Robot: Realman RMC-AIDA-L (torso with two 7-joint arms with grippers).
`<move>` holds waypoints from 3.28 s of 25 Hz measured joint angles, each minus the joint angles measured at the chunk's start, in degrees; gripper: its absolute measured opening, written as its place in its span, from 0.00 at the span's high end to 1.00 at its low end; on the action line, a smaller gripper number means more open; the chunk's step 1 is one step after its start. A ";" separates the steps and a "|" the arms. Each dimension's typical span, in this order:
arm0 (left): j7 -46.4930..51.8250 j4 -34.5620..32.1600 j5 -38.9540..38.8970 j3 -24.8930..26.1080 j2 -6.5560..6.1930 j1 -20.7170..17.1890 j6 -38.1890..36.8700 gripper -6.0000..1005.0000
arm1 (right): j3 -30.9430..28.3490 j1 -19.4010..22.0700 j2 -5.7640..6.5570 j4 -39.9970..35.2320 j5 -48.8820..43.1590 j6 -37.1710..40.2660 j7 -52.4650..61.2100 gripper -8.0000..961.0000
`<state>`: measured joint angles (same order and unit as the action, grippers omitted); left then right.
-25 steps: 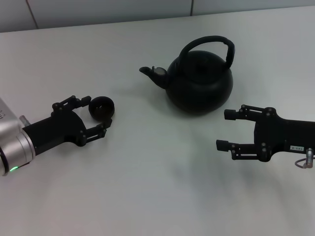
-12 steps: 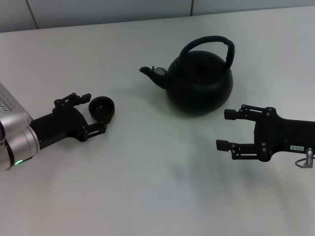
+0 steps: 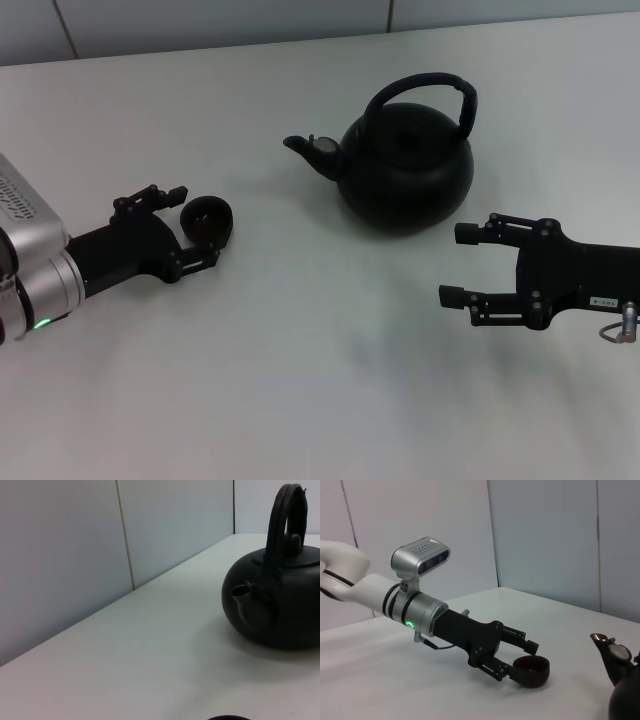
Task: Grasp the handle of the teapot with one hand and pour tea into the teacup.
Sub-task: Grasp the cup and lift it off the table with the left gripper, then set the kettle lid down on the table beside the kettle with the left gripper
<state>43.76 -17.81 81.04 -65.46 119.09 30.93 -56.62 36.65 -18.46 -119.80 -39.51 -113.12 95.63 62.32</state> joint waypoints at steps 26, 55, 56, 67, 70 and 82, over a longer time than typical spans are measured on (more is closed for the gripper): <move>0.03 1.64 0.00 -0.70 0.09 1.62 2.16 0.29 | 0.00 0.00 0.00 -0.04 0.00 0.09 -0.01 0.15; -0.08 6.53 -0.21 -2.87 0.09 8.96 2.75 0.31 | 0.00 -0.24 0.00 -0.04 0.00 0.35 -0.17 0.15; -0.08 6.58 -0.21 -3.02 0.09 9.01 2.96 0.31 | 0.00 -0.24 0.00 -0.04 0.00 0.35 -0.17 0.15; -0.09 7.33 -0.17 -3.01 0.09 8.91 3.65 0.31 | 0.00 -0.26 0.00 -0.05 0.00 0.35 -0.18 0.15; -0.09 7.40 -0.22 -3.00 0.09 8.92 3.88 0.31 | 0.00 -0.26 0.00 -0.05 0.00 0.35 -0.21 0.15; 0.56 7.44 0.24 -3.01 0.08 8.77 3.29 0.31 | 0.09 -0.27 0.00 -0.04 -0.01 0.34 -0.27 0.15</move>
<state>44.33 -10.37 81.28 -68.47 119.18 39.70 -53.33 36.74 -18.72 -119.80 -39.55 -113.13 95.97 62.05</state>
